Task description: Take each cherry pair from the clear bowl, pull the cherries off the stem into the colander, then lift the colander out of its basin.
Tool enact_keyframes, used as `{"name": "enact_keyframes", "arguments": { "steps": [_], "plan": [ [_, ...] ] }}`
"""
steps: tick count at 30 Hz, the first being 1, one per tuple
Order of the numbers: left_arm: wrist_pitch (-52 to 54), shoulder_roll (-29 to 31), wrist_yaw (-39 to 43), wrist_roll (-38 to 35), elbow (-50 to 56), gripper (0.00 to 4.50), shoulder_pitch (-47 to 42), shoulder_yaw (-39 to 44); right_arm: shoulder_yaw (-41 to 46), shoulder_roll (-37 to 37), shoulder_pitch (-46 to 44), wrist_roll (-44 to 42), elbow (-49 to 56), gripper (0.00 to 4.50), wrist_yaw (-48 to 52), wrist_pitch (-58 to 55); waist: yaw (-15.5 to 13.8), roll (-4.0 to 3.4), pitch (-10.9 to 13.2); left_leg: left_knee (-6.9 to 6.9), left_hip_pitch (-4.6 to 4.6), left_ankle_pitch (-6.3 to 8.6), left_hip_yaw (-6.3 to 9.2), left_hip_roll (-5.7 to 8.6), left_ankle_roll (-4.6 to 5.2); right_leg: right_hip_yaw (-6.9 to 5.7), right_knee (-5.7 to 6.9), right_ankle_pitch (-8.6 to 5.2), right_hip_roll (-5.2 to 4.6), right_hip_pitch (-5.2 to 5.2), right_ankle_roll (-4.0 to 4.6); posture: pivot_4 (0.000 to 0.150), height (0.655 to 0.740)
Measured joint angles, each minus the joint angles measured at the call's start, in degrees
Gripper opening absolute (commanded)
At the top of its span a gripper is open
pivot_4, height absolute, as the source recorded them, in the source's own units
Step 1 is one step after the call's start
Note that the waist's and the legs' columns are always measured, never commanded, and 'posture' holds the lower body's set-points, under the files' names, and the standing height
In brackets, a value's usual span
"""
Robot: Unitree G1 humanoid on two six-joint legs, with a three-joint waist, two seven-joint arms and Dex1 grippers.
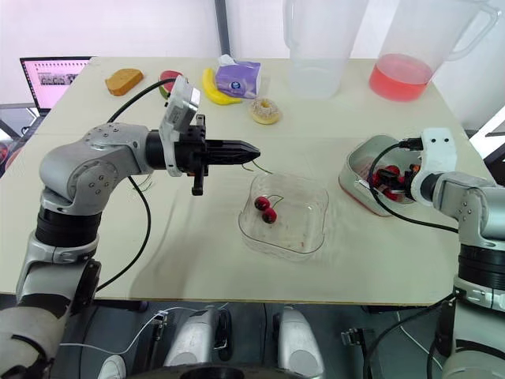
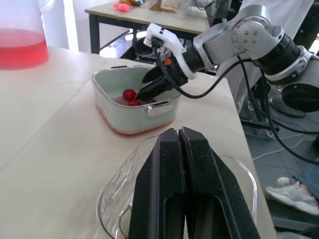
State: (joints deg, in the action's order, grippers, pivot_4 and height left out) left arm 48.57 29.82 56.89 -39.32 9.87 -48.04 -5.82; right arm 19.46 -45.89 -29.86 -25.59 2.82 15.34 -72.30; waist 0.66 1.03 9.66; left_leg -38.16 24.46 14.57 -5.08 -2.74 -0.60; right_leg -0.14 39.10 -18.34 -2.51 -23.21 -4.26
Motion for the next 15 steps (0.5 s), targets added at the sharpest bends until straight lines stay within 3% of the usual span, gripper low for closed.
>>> {"name": "enact_keyframes", "arguments": {
  "steps": [8, 15],
  "plan": [
    [0.0, 0.7, -0.3, 0.0, 0.4, 0.0, 0.1, 0.0, 7.3, 0.1, -3.0, -7.8, 15.1, 4.47, 4.8, -3.2, 0.1, -0.01, 0.0, 0.03, -0.01, 0.1, 0.04, -0.03, 0.17, 0.0, 0.0, 0.0, 0.0, 0.0, 0.0, 0.15, 0.74],
    [0.3, 0.9, -1.3, -0.1, 1.2, 0.0, 0.6, 0.3, 9.9, 1.2, 2.1, -26.9, 31.0, 4.47, 18.3, -1.5, -0.1, 0.0, 0.0, 0.02, 0.0, 0.14, 0.07, -0.02, 0.25, -0.03, -0.01, 0.0, -0.04, 0.05, 0.0, 0.15, 0.74]
  ]
}}
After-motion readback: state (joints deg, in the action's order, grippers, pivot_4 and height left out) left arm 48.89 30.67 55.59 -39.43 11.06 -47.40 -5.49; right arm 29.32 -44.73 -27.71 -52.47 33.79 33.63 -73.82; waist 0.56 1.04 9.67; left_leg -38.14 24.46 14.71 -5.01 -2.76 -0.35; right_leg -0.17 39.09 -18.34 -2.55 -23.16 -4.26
